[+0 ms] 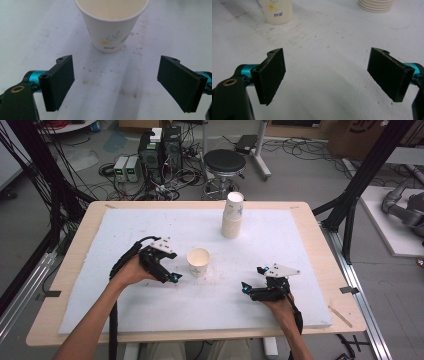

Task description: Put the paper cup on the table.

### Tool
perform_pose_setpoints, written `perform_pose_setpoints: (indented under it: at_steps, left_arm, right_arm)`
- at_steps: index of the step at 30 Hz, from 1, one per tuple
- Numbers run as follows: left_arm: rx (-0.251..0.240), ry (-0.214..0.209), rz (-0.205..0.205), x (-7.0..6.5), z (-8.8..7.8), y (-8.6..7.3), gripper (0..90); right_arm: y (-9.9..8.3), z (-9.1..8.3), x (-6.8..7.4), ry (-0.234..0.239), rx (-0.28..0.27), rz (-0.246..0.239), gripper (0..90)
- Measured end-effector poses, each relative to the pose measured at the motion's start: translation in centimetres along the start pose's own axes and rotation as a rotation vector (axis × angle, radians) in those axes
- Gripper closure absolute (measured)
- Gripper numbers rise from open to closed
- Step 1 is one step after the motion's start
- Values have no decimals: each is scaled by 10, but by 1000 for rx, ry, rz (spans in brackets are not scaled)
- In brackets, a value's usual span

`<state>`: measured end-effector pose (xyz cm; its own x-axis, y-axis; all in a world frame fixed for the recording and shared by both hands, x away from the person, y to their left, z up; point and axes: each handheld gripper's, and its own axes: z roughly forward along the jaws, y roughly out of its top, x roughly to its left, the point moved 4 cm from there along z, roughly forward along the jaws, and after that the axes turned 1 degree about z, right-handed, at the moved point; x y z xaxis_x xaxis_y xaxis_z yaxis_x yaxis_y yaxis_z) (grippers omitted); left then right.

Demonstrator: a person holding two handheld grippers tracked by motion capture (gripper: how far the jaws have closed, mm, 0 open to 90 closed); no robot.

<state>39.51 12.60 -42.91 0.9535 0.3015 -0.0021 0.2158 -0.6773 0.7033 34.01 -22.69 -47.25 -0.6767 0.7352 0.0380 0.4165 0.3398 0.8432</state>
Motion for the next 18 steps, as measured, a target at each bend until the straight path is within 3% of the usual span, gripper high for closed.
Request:
perform_pose_setpoints:
  at_steps: [3,4,5,6,9,14,18]
  left_arm:
    - [-100,51,-45,-7,-20,-17,141]
    - [-139,86,-67,-11,-32,-29,140]
    - [-139,86,-67,-11,-32,-29,141]
    - [-193,122,-99,-15,-42,-42,141]
    - [-230,148,-129,-18,-49,-52,140]
    - [-341,227,-206,-31,-59,-78,141]
    - [-374,271,-242,-41,-58,-89,140]
  right_arm:
    - [0,0,1,0,2,3,155]
    - [0,0,1,-3,-1,-1,155]
    - [0,0,1,-3,-1,-1,155]
    - [0,-1,1,-4,-3,-1,155]
    - [0,-1,0,-1,-8,4,155]
    - [0,-2,-1,0,-18,16,155]
    - [0,-2,0,-4,-15,14,155]
